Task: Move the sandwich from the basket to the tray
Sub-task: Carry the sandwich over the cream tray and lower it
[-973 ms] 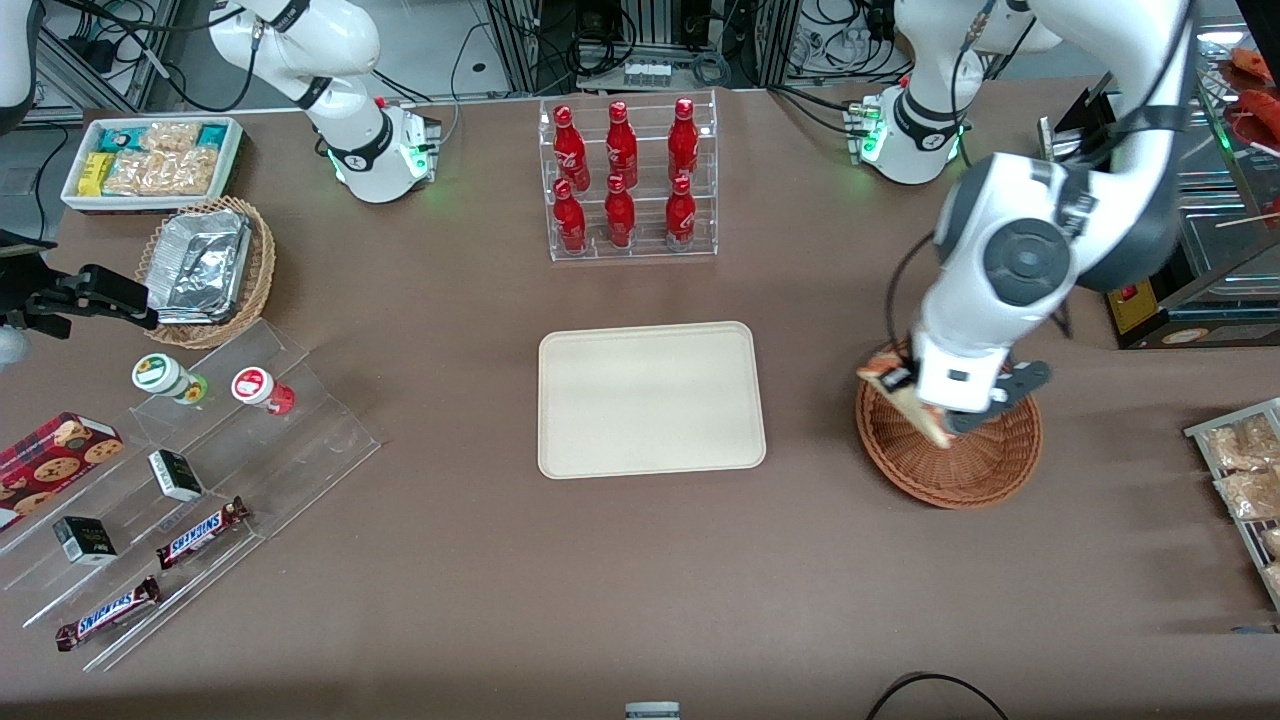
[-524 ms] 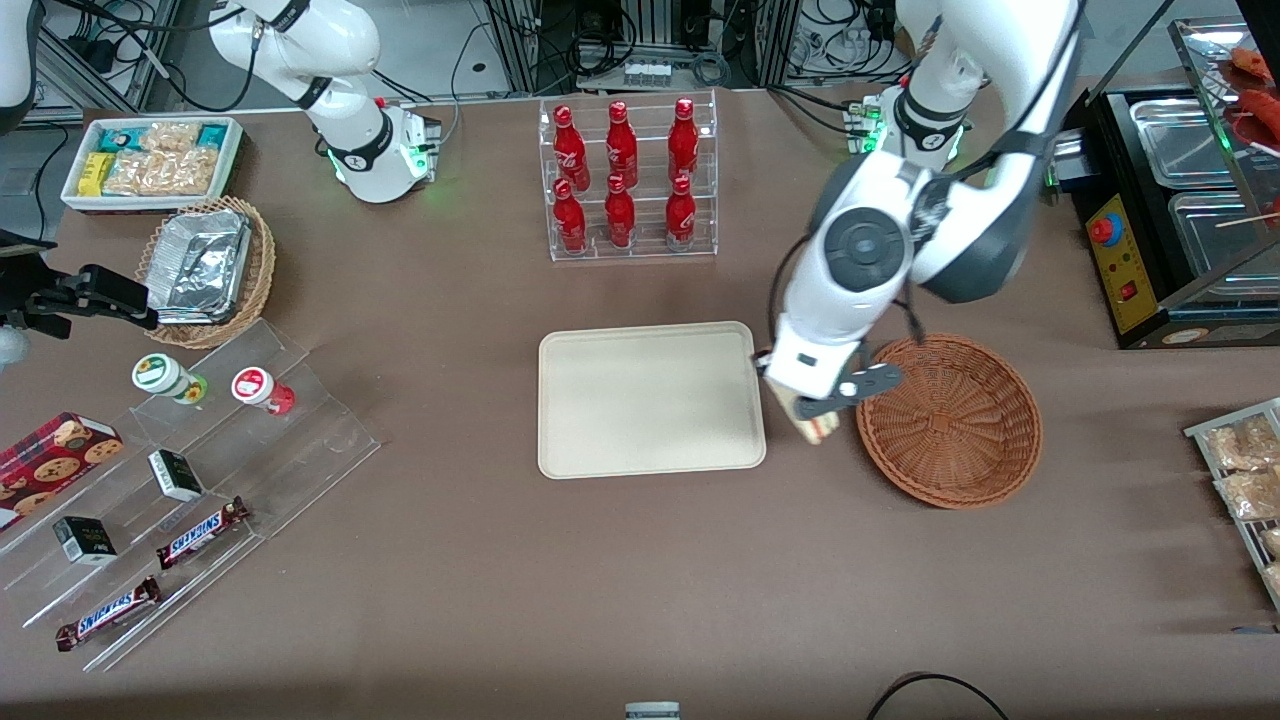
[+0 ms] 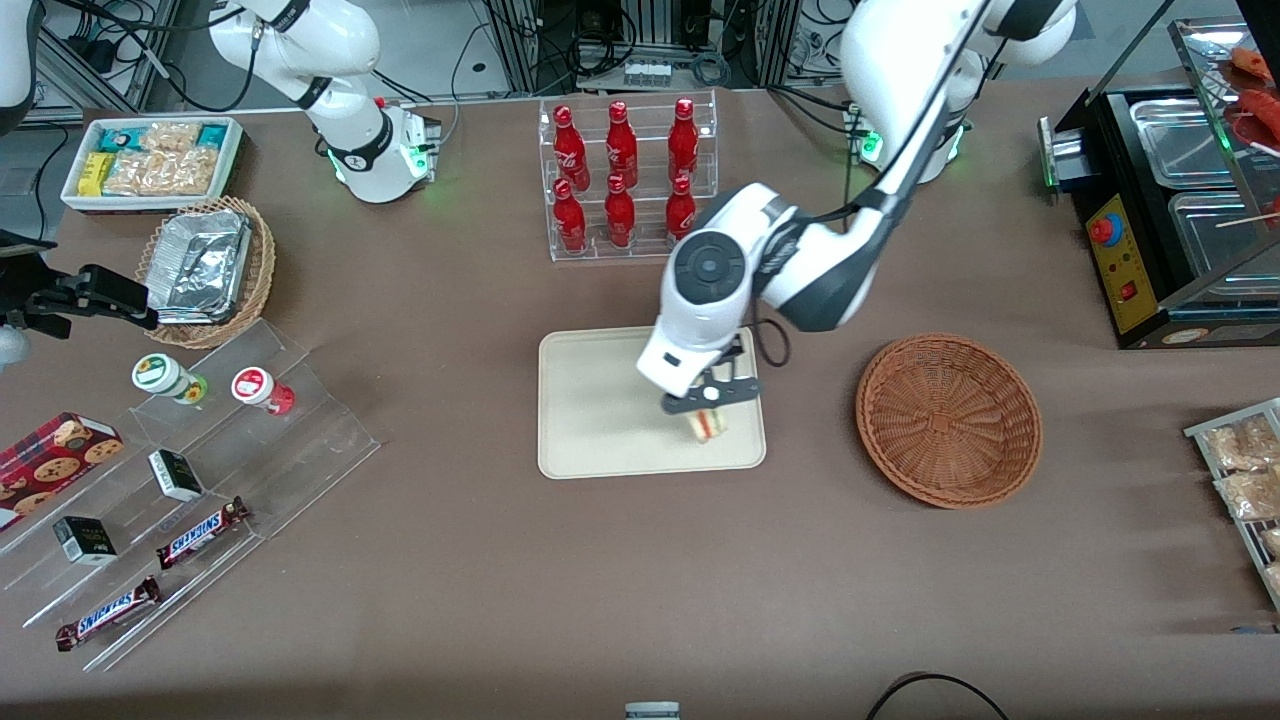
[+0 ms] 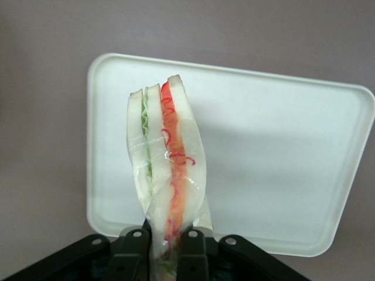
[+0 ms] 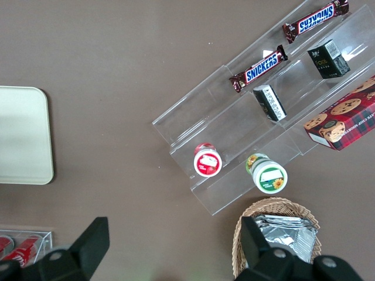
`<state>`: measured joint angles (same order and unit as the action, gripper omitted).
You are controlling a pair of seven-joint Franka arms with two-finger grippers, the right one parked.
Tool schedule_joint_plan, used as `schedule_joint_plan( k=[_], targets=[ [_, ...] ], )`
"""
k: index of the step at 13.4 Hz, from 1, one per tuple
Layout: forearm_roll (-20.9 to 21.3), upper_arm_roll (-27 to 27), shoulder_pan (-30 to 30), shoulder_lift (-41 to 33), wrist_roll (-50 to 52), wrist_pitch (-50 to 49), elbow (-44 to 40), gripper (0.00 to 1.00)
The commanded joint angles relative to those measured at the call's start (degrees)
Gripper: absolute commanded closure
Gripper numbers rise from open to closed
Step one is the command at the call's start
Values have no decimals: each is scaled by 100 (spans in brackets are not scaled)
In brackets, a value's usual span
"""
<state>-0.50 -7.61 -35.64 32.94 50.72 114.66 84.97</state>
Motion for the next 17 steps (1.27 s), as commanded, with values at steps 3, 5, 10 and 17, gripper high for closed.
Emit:
schedule_joint_plan(
  k=[3,5,10,17],
  targets=[
    [163,49,-390,484,-71,337,-209,100],
    [409,49,-514,633,-80,382,-201,100],
    [717,58,-839,836,-281,847,-139,100],
    [832,58,-813,1004,-344,1032,-148,47]
  ],
)
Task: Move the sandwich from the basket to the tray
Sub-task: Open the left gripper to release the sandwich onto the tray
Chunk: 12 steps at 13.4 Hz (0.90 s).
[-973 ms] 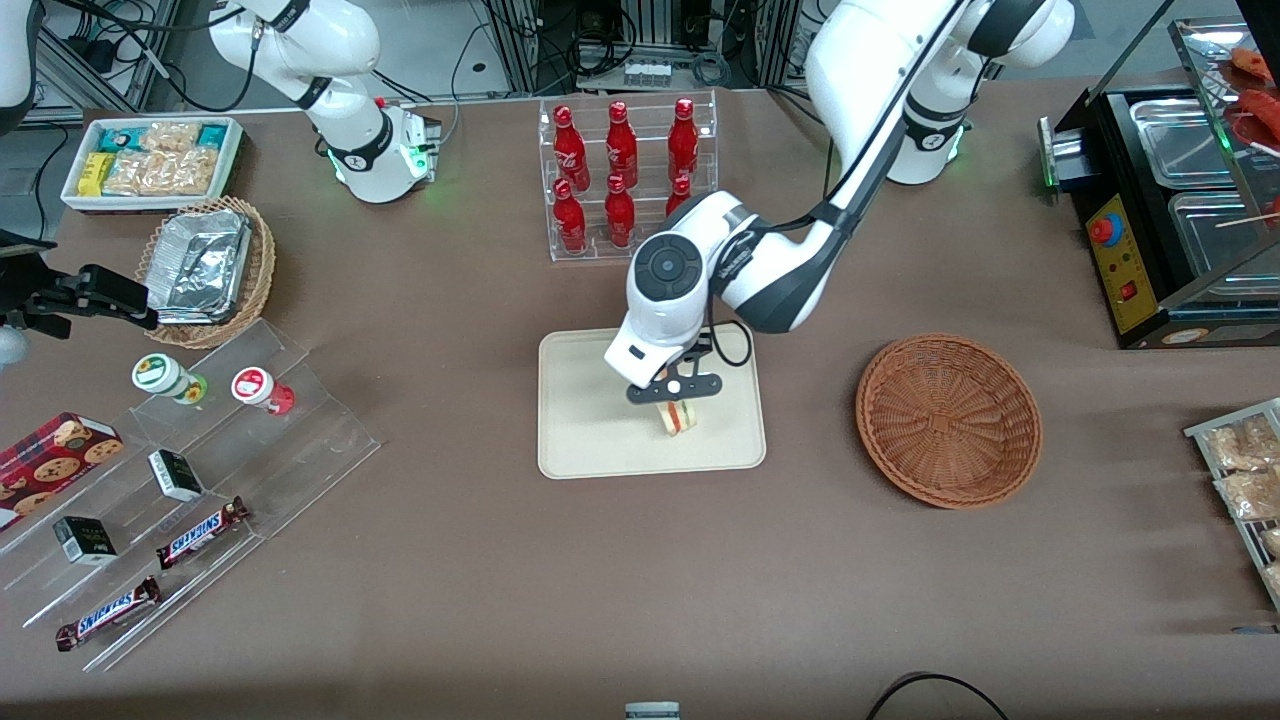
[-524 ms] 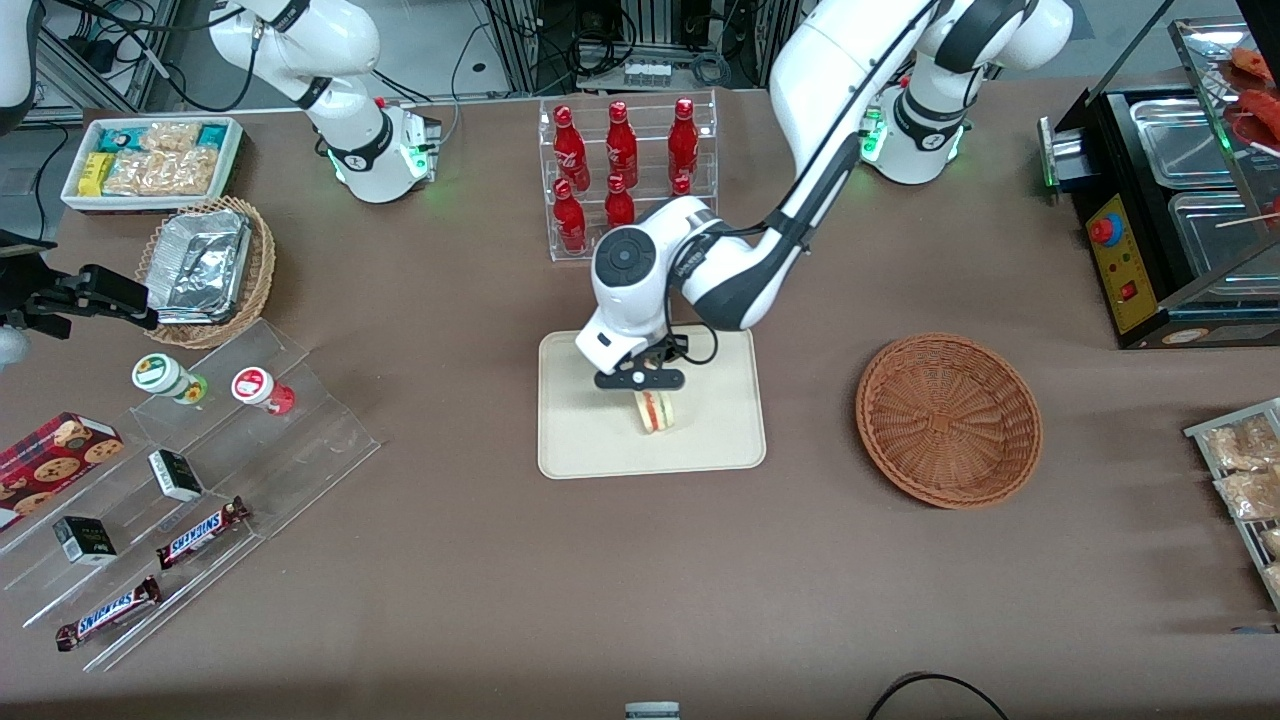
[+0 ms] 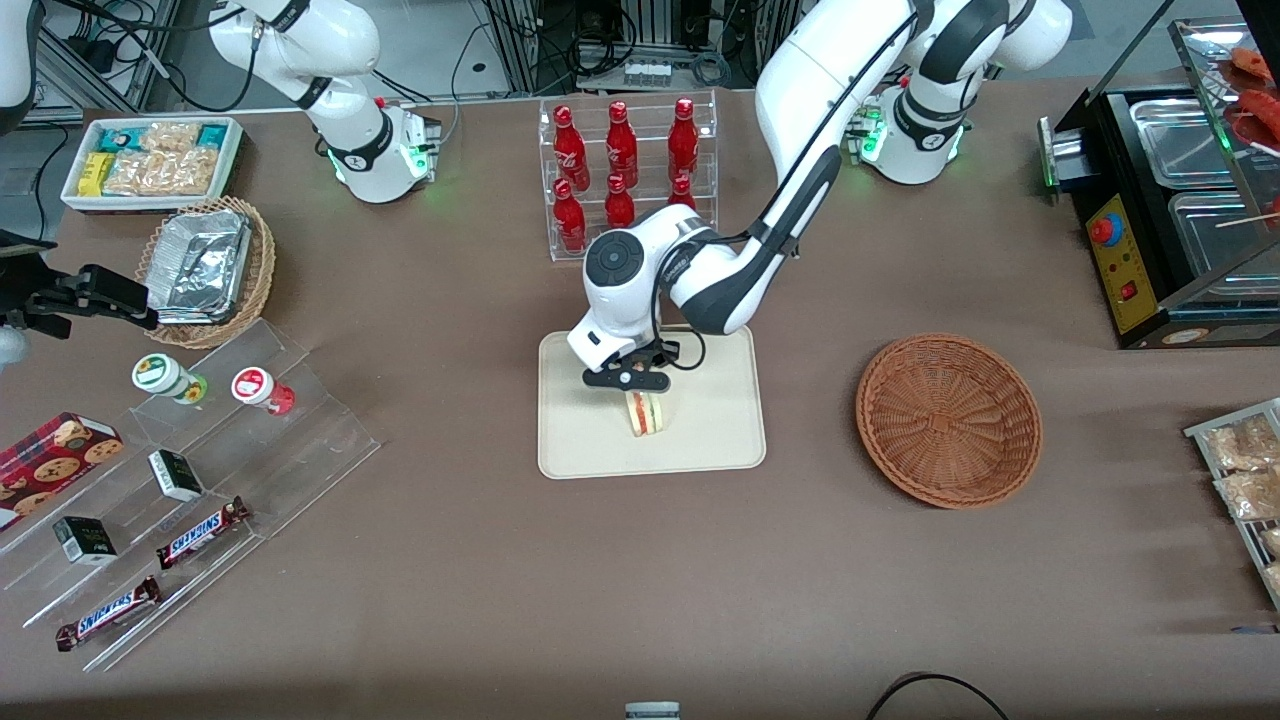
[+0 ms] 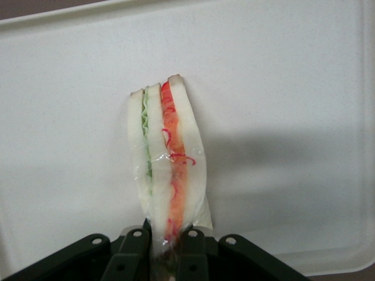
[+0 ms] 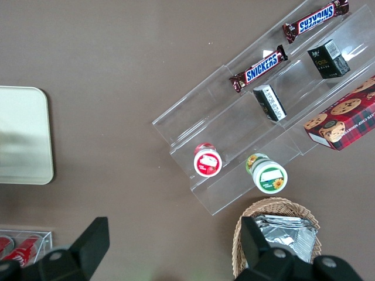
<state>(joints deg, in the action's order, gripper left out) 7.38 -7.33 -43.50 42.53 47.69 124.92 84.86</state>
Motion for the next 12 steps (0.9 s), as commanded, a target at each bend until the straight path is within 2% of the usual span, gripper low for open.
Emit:
schedule_joint_plan(
  k=[1,2,6,10,12],
  targets=[
    [53,30,-18,28,-58,6,-145,12],
    [53,39,-10,10,-32,-2,-145,0],
    [-43,74,34,-420,48,-142,-163,0],
    [-35,83,34,-762,423,-765,-207,0],
    [-52,74,245,-1035,557,-1169,-189,0]
  ],
)
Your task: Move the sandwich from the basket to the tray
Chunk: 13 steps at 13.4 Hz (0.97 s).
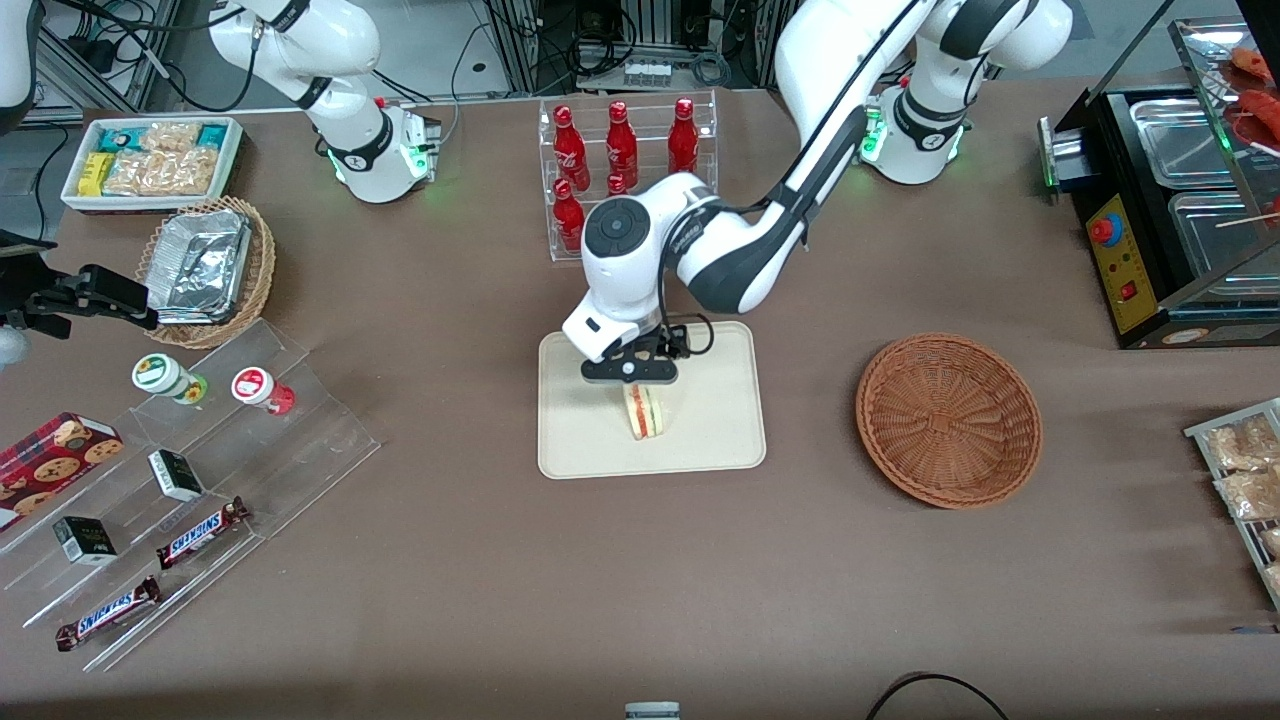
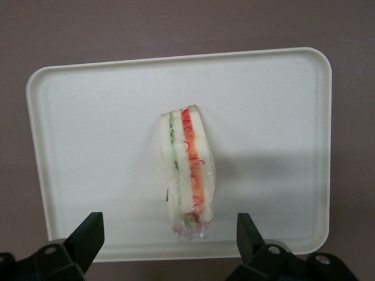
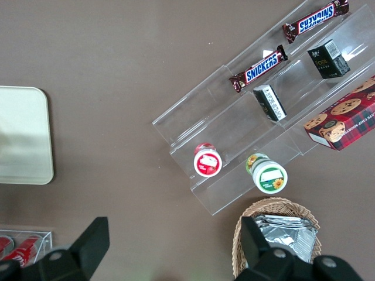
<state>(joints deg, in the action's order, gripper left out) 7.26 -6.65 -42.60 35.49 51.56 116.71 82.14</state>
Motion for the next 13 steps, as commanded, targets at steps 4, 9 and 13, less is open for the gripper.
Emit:
schedule_joint_plan(
  k=[4,9,13],
  targets=[
    [-101,6,445,-858,451,-1044,153,0],
    [-233,6,1200,-1622,399,-1747,416,0],
    [-312,6,2000,-2273,-92,-2195,654,0]
  ],
)
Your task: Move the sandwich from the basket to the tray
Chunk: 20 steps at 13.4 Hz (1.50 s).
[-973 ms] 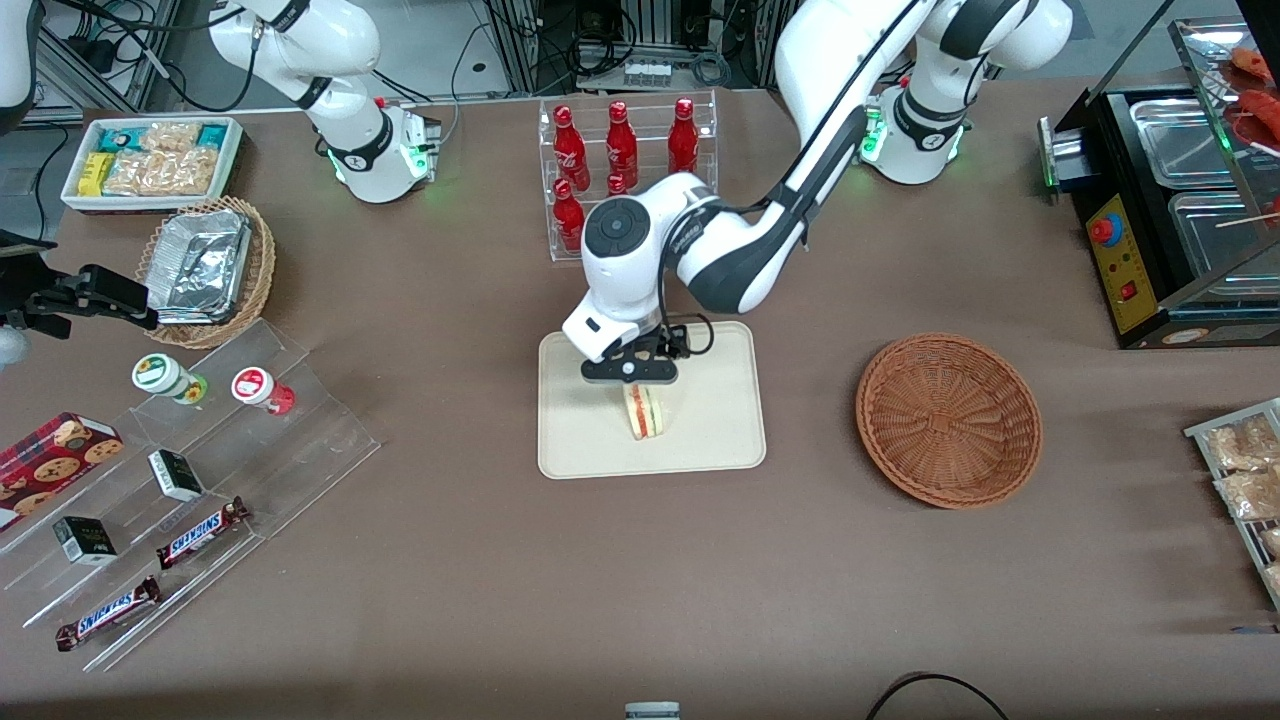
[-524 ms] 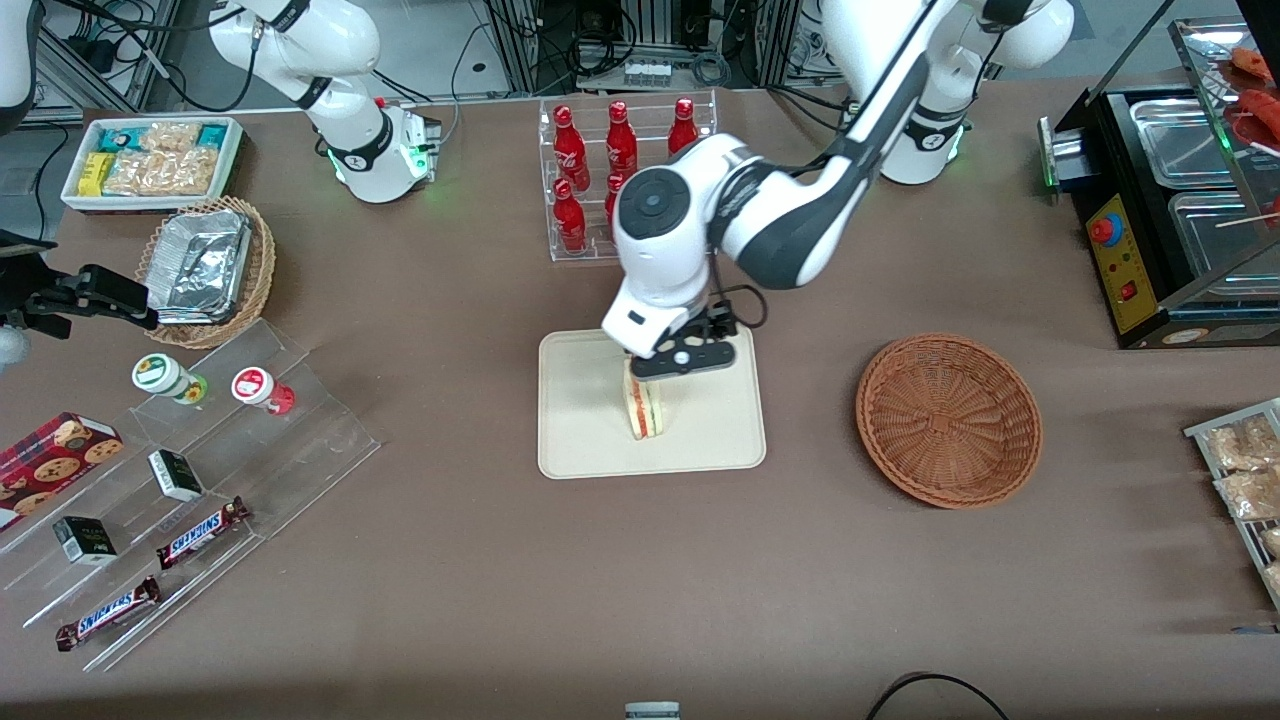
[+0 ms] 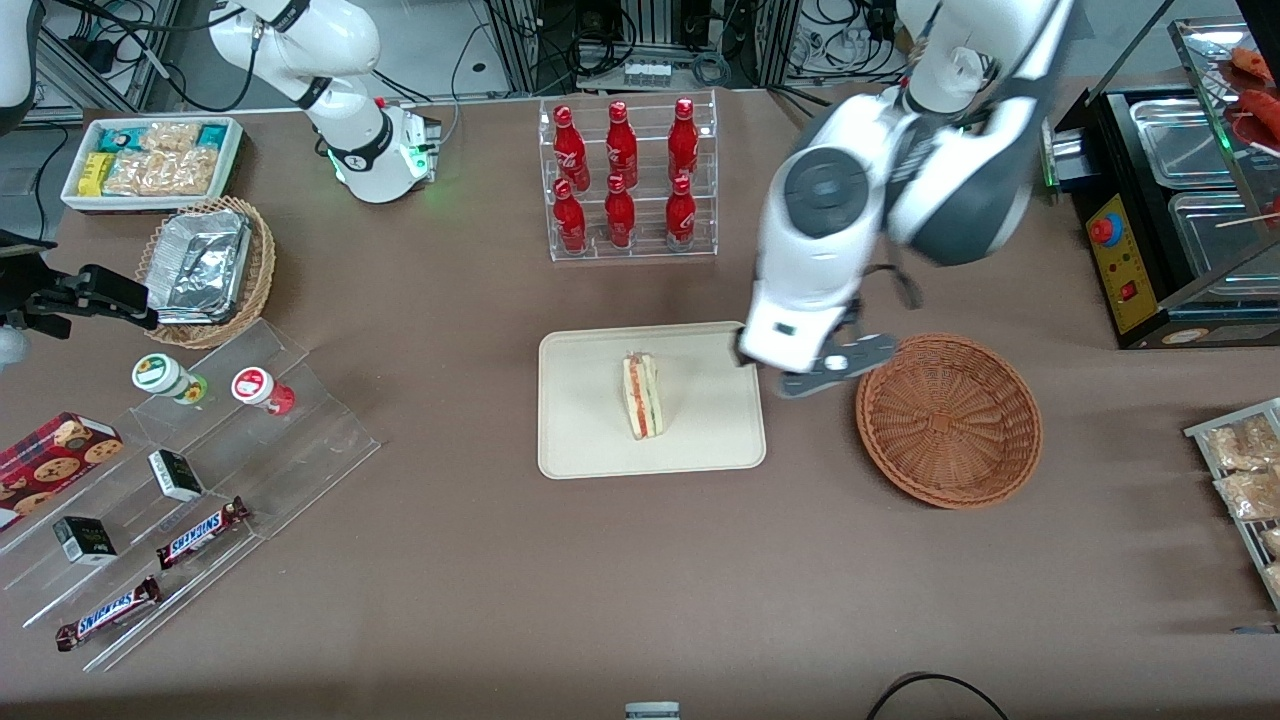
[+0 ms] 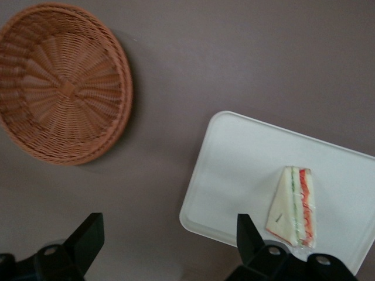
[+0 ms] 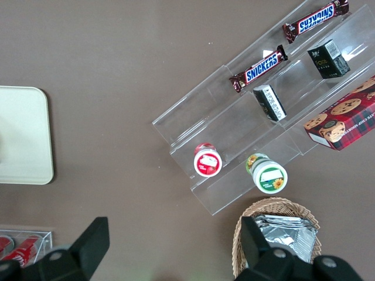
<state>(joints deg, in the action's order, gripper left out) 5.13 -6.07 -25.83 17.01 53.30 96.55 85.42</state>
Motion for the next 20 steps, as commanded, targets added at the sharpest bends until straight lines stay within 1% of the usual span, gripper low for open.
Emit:
schedule_joint_plan(
  k=[1,6,10,12,13,15,18,20],
  targets=[
    [-134,-52,499,-531,-433,-311,335,0],
    [-222,-52,1404,-1024,-1399,-847,335,0],
    [-714,-52,2493,-1551,-2866,-1392,326,0],
    [-715,-43,2811,-1718,-3367,-1630,335,0],
    [-706,35,2899,-1832,-3770,-1779,361,0],
    [-697,578,2821,-2104,-4571,-1920,519,0],
    [-636,651,2690,-2211,-4653,-1842,695,0],
    [-679,660,2426,-1957,-4347,-1780,521,0]
  ],
)
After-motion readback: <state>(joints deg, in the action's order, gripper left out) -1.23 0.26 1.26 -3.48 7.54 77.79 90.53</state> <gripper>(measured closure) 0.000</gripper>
